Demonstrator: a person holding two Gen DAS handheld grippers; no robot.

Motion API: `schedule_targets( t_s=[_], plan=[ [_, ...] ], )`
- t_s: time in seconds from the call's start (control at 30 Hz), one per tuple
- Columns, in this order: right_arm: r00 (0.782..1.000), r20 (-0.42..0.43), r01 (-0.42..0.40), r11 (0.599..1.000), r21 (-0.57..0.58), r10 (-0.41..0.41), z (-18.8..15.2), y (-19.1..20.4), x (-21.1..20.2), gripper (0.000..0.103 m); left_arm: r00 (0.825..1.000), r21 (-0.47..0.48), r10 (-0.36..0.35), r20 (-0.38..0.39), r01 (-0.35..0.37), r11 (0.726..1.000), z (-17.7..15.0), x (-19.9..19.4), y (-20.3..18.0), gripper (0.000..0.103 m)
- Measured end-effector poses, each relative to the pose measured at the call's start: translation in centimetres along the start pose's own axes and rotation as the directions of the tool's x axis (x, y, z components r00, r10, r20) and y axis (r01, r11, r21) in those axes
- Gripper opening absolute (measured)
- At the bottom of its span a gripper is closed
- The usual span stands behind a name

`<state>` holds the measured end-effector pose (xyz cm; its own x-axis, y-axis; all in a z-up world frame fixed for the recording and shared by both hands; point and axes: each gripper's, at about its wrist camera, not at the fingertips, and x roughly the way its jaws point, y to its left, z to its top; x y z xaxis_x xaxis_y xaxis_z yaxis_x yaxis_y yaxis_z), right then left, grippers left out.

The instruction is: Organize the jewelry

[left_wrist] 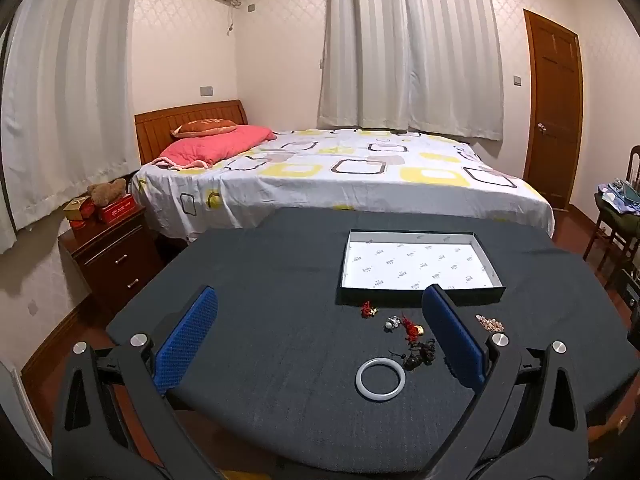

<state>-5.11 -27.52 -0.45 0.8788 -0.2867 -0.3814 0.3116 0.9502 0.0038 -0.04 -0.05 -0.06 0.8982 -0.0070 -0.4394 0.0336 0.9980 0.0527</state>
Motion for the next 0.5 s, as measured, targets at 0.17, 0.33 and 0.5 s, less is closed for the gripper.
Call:
schedule_targets(
  t_s=[0.17,0.33,0.5],
  plan=[
    [1.000,0.003,-0.002,1.000,0.000,0.002,0.2,0.3,0.3,0.097,1.000,-0.003,-0.004,-0.010,0.004,1.000,-0.2,-0.2,0.1,0.100],
    [1.000,0.015,-0.002,1.000,-0.001,0.002,0.2,-0.1,0.0,0.097,1.000,-0.004,0.000,-0.014,0.000,1.000,0.0,0.0,-0.4,0.100],
    [1.000,0.013,-0.002,1.000,-0.003,0.002,0.6,-0.1,-0.4,0.097,1.000,0.006,-0.007,-0.012,0.007,1.000,-0.1,0.5,-0.6,0.100]
  ],
)
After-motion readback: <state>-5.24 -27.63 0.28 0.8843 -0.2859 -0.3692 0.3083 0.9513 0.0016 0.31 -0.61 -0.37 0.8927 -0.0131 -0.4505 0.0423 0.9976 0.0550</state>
